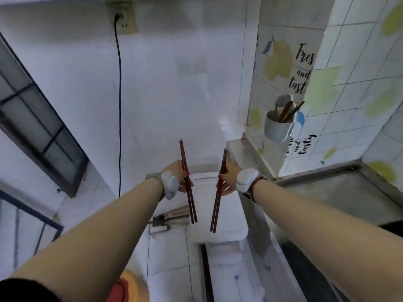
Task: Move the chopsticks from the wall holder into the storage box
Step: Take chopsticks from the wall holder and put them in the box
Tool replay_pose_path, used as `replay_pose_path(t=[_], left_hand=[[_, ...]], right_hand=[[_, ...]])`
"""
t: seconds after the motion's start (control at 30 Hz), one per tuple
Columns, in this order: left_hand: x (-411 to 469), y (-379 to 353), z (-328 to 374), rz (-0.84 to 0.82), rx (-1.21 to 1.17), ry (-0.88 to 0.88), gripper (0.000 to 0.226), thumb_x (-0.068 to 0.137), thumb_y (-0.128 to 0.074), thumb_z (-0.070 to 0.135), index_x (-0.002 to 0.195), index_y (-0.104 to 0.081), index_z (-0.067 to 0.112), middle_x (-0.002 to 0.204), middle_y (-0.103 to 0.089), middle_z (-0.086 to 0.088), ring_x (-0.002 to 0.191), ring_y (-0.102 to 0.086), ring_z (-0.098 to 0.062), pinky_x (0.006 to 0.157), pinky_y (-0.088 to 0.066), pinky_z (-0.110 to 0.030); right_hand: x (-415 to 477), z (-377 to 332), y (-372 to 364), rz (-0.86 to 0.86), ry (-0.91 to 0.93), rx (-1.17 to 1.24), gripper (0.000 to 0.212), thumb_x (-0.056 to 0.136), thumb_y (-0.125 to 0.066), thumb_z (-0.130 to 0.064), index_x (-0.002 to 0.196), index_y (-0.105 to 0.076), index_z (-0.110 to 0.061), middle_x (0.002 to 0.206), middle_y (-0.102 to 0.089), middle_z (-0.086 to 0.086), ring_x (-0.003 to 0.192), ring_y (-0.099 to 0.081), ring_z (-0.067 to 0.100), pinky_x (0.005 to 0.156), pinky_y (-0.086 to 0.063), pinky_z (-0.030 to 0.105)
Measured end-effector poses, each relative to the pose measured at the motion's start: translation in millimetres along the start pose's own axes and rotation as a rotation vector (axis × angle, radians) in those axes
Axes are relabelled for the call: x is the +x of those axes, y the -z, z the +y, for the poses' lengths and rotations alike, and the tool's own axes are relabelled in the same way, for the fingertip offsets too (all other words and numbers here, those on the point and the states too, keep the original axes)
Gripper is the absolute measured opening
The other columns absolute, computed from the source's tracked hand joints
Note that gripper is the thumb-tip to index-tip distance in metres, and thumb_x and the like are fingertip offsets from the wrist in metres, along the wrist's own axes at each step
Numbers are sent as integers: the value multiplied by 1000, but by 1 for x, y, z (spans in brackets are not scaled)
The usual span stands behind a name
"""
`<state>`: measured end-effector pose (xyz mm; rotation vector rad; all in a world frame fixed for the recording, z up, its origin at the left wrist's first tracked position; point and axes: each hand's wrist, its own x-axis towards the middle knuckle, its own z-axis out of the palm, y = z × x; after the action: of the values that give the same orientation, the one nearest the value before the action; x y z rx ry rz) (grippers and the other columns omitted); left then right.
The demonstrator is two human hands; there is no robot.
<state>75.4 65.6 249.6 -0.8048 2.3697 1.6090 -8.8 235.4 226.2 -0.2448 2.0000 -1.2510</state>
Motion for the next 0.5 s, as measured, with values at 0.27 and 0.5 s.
replay_pose_path(t=[0.27, 0.5], left_hand=[[25, -42, -105, -253, -68, 332, 19, 94, -52, 1, 112, -46, 3, 76, -63, -17, 55, -65, -26, 55, -59, -47], [30, -81, -171, -396, -142, 488, 8, 91, -55, -2, 86, -54, 4, 74, -62, -17, 58, -64, -27, 55, -58, -42]], right_hand=[[26, 103, -31, -39, -272, 20, 21, 92, -49, 8, 112, -44, 2, 82, -60, 22, 44, -66, 20, 44, -57, 36], [41, 179, -52, -126, -490, -63, 51, 87, -58, 7, 135, -41, 3, 130, -56, 27, 106, -64, 38, 92, -54, 46]])
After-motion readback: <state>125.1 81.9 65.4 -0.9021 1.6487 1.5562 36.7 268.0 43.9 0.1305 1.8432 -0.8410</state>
